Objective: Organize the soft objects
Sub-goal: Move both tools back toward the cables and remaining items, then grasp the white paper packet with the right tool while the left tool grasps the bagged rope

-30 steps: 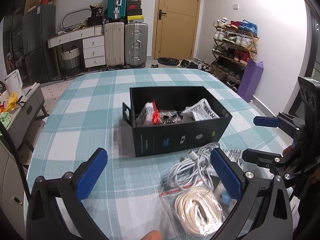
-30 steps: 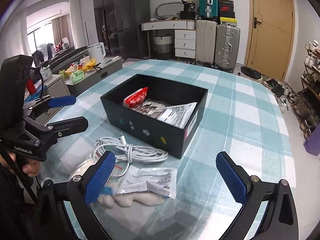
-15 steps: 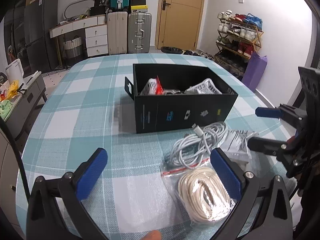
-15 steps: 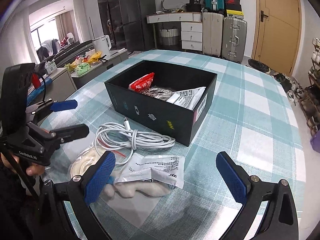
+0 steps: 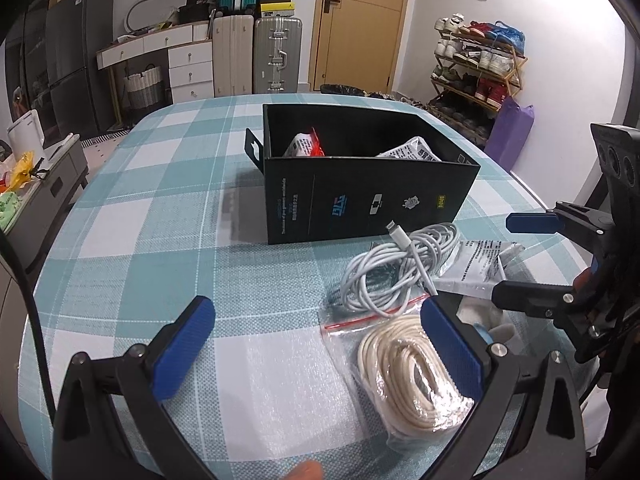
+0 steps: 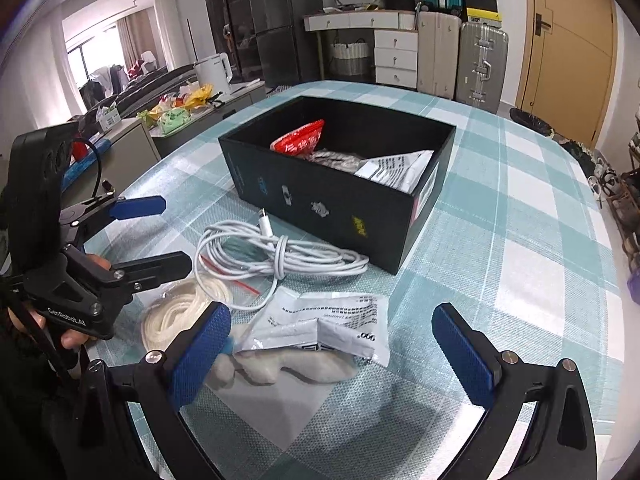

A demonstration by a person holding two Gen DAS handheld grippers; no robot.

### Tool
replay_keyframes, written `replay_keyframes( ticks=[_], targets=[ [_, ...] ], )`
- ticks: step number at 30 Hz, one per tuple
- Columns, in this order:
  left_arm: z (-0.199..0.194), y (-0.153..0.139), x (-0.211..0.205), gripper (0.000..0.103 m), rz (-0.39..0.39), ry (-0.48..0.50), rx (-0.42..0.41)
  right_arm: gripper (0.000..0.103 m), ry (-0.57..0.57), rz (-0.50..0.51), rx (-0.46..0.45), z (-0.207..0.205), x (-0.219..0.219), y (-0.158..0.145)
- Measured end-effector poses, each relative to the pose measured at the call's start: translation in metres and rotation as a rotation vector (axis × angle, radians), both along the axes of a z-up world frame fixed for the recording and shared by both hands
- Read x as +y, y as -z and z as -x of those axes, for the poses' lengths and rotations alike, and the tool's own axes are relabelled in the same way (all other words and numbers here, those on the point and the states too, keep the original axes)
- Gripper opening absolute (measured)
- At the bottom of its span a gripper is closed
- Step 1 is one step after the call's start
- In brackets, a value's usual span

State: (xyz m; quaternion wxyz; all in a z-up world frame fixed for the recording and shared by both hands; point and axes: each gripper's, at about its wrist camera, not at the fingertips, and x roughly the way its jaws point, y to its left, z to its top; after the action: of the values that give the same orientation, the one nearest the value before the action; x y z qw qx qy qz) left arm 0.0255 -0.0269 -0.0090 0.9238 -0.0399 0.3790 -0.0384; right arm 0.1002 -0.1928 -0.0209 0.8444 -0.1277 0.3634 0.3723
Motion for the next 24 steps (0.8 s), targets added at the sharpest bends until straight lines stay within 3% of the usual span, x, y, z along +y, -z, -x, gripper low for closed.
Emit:
replay_keyframes(
  ticks=[24],
  targets=[
    [0.001, 0.001, -0.002, 0.103, -0.001, 0.017, 0.012, 0.102, 0.022, 0.007, 0.071, -0.012, 0.006, 0.018]
  ],
)
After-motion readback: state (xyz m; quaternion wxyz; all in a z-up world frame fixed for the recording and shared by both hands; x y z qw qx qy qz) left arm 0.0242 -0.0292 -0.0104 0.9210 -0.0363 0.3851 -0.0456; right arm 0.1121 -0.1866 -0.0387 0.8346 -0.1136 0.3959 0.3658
